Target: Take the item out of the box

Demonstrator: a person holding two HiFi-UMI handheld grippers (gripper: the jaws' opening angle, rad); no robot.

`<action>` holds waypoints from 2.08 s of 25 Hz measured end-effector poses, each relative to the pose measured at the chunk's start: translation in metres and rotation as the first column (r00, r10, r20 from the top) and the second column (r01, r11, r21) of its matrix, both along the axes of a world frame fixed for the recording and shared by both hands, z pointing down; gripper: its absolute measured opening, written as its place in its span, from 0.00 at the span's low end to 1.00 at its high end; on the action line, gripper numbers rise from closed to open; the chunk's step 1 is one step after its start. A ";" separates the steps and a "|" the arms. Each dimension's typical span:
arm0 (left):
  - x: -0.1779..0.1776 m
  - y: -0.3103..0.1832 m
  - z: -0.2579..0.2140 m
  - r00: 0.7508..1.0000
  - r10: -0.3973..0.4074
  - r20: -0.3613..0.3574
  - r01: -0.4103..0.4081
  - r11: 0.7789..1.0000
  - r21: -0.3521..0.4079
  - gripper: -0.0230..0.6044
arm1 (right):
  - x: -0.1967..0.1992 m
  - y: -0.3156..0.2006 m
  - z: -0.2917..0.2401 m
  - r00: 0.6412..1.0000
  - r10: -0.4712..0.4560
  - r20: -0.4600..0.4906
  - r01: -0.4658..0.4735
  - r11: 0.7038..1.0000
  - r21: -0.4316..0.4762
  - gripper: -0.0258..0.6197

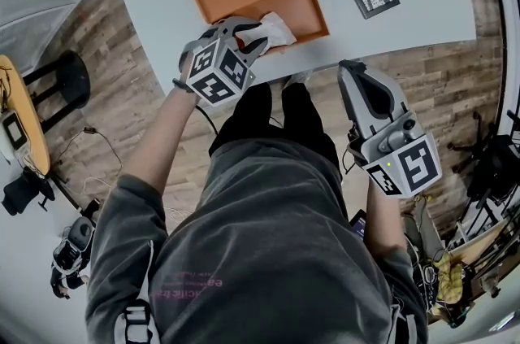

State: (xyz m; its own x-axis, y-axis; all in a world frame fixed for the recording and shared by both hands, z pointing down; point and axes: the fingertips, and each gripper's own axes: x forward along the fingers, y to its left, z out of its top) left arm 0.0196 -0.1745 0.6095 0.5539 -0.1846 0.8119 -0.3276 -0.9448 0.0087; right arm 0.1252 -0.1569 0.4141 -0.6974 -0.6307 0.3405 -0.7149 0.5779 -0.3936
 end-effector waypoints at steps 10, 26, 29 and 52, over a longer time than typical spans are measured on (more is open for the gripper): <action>0.002 0.010 0.030 0.989 0.085 0.125 -0.071 0.992 -0.107 0.35 | 0.002 -0.002 0.008 1.000 0.012 0.006 -0.012 1.000 -0.022 0.04; -0.006 0.011 0.059 0.953 0.114 0.279 -0.074 0.986 -0.152 0.34 | 0.013 -0.007 0.014 0.999 0.038 0.004 -0.038 0.999 -0.033 0.04; -0.006 0.011 0.060 0.951 0.118 0.286 -0.074 0.984 -0.163 0.33 | 0.016 -0.007 0.014 0.999 0.048 0.015 -0.047 0.998 -0.039 0.04; -0.002 0.009 0.045 0.973 0.039 0.225 -0.009 0.991 -0.133 0.16 | 0.024 0.000 0.006 0.994 0.094 0.052 -0.093 0.995 -0.023 0.04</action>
State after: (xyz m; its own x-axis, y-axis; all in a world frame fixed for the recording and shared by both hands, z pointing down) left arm 0.0175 -0.1658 0.6544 0.3552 -0.0575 0.9330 -0.3126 -0.9480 0.0606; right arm 0.1488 -0.1571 0.4204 -0.6530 -0.6875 0.3177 -0.7432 0.5010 -0.4435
